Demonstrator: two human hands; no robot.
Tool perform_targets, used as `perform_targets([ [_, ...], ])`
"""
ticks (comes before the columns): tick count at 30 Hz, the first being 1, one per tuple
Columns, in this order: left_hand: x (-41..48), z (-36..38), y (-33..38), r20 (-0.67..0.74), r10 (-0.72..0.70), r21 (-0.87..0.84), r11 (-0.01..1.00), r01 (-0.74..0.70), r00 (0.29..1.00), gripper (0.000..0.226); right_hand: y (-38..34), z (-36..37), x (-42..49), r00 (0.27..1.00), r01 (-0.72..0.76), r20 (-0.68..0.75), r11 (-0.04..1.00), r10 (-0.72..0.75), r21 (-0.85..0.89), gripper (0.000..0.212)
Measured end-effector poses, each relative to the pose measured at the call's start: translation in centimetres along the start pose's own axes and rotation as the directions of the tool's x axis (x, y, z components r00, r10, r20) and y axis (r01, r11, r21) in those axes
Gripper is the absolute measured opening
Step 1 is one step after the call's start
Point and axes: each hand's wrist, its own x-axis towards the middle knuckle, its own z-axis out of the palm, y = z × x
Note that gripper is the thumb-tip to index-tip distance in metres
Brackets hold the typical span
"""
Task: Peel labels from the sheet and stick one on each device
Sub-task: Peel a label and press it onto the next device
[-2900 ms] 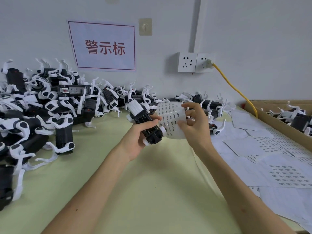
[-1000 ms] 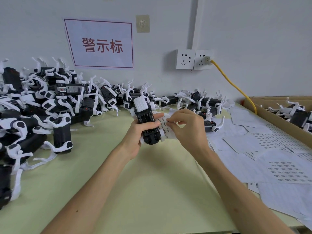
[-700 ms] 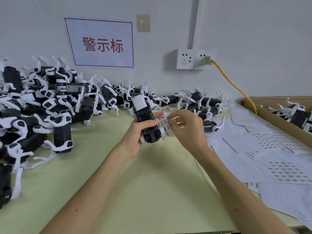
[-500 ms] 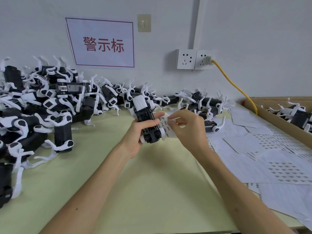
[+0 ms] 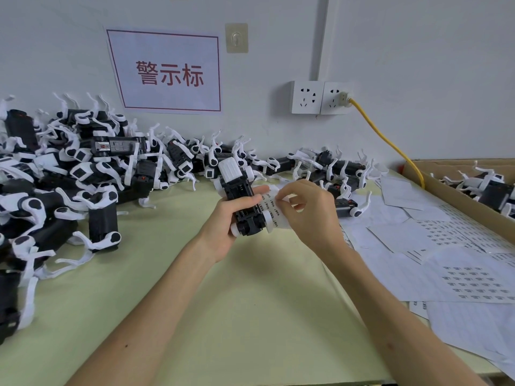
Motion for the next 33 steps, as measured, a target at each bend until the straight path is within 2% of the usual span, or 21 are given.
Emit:
perform_targets([
  [5, 0.2, 0.1, -0.1, -0.031, -0.015, 0.016, 1.0, 0.016, 0.999, 0.048, -0.1, 0.1, 0.0, 0.998, -0.04, 0.046, 0.999, 0.041, -0.022, 0.016],
  [10, 0.4, -0.1, -0.2, -0.08, -0.03, -0.008, 1.0, 0.03, 0.996, 0.048, -0.8, 0.0, -0.1, 0.999, 0.049, -0.005, 0.997, -0.05, -0.055, 0.012],
  [14, 0.8, -0.5, -0.4, -0.143, -0.044, -0.028, 0.999, 0.04, 0.989, 0.037, -1.4, -0.2, -0.1, 0.999, 0.004, -0.051, 0.995, 0.001, 0.1, 0.014],
  [17, 0.9, -0.6, -0.5, -0.198, -0.072, -0.003, 0.997, 0.073, 0.977, 0.042, -1.4, -0.5, 0.1, 0.996, -0.074, -0.029, 0.969, 0.083, 0.234, 0.017],
  [20, 1.2, -1.0, -0.8, -0.268, -0.117, 0.037, 0.991, 0.132, 0.956, 0.019, -1.5, -0.6, 0.2, 0.992, -0.12, 0.012, 0.942, 0.122, 0.313, 0.025],
  [22, 1.5, -1.2, -0.9, -0.341, -0.14, 0.012, 0.988, 0.153, 0.93, 0.015, -1.4, -0.6, 0.1, 0.989, -0.144, 0.039, 0.92, 0.14, 0.365, 0.031],
  [25, 1.8, -1.3, -1.3, -0.425, -0.04, 0.092, 0.992, 0.087, 0.904, 0.013, -1.3, -0.5, 0.2, 0.986, -0.168, 0.06, 0.905, 0.157, 0.391, 0.045],
  [27, 1.9, -1.4, -1.6, -0.472, 0.086, 0.23, 0.973, 0.028, 0.878, 0.011, -1.2, -0.4, 0.2, 0.984, -0.176, 0.075, 0.902, 0.159, 0.393, 0.046],
  [29, 2.0, -1.7, -1.8, -0.505, 0.176, 0.296, 0.955, -0.022, 0.845, 0.009, -1.2, -0.3, 0.1, 0.983, -0.184, 0.088, 0.898, 0.162, 0.399, 0.044],
  [33, 1.9, -1.6, -1.4, -0.538, 0.143, 0.158, 0.985, -0.067, 0.831, 0.009, -1.5, -0.4, 0.1, 0.978, -0.206, 0.105, 0.878, 0.177, 0.433, 0.032],
])
